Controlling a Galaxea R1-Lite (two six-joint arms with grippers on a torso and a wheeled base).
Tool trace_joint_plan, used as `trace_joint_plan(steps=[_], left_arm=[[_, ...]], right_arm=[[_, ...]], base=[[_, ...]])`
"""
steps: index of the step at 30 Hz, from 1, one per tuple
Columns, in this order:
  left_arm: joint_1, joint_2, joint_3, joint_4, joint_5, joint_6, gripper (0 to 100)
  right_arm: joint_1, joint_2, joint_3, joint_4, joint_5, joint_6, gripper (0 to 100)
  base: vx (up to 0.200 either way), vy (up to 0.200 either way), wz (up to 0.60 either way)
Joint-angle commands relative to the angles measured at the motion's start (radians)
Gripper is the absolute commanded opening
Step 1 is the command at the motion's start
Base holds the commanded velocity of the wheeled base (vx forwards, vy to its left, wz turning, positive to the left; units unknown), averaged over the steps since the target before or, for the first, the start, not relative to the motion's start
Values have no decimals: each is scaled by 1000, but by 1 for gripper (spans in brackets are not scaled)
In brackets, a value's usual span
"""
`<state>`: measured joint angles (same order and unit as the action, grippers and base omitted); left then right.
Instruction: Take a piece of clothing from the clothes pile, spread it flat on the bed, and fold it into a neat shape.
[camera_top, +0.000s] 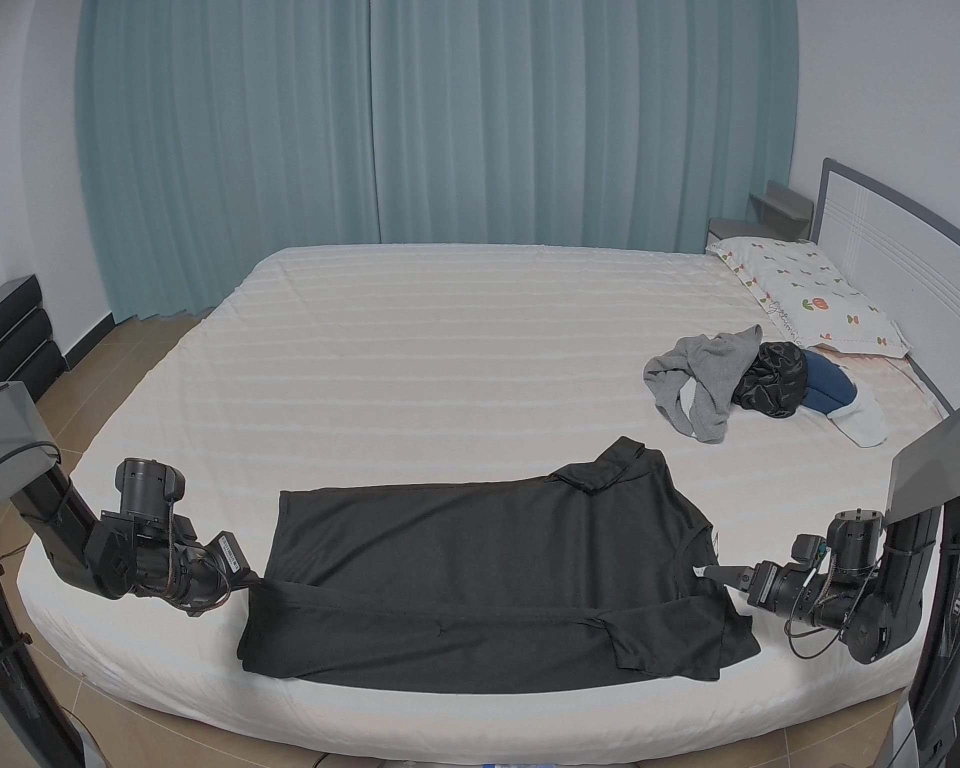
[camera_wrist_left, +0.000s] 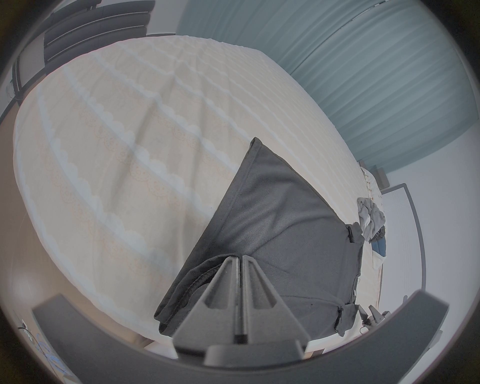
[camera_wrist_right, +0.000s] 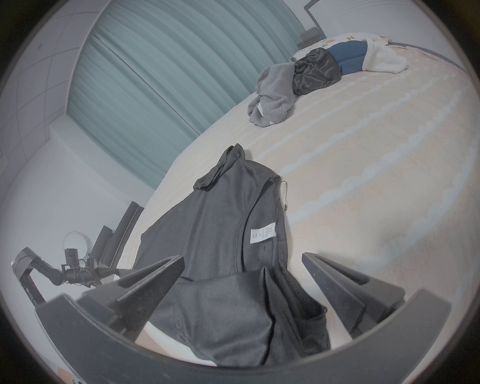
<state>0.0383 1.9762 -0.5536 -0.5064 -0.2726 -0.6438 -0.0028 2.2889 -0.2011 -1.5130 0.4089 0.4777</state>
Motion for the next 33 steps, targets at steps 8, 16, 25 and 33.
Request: trace_joint_plan(steps=[8, 16, 25, 33], left_arm=[[0, 1, 1, 0, 0, 0, 0], [0, -5, 8, 0, 1, 1, 0], [2, -73, 43, 3, 3, 6, 0], [2, -160, 83, 5, 3, 4, 0]], right_arm=[[3, 93, 49, -49, 21, -82, 0], [-10, 53, 75, -49, 19, -128, 0], [-28, -29, 117, -49, 19, -128, 0], [-34, -98, 155, -49, 22, -120, 0]], base=[[0, 0, 0], [0, 0, 0], [0, 0, 0], [0, 0, 0]])
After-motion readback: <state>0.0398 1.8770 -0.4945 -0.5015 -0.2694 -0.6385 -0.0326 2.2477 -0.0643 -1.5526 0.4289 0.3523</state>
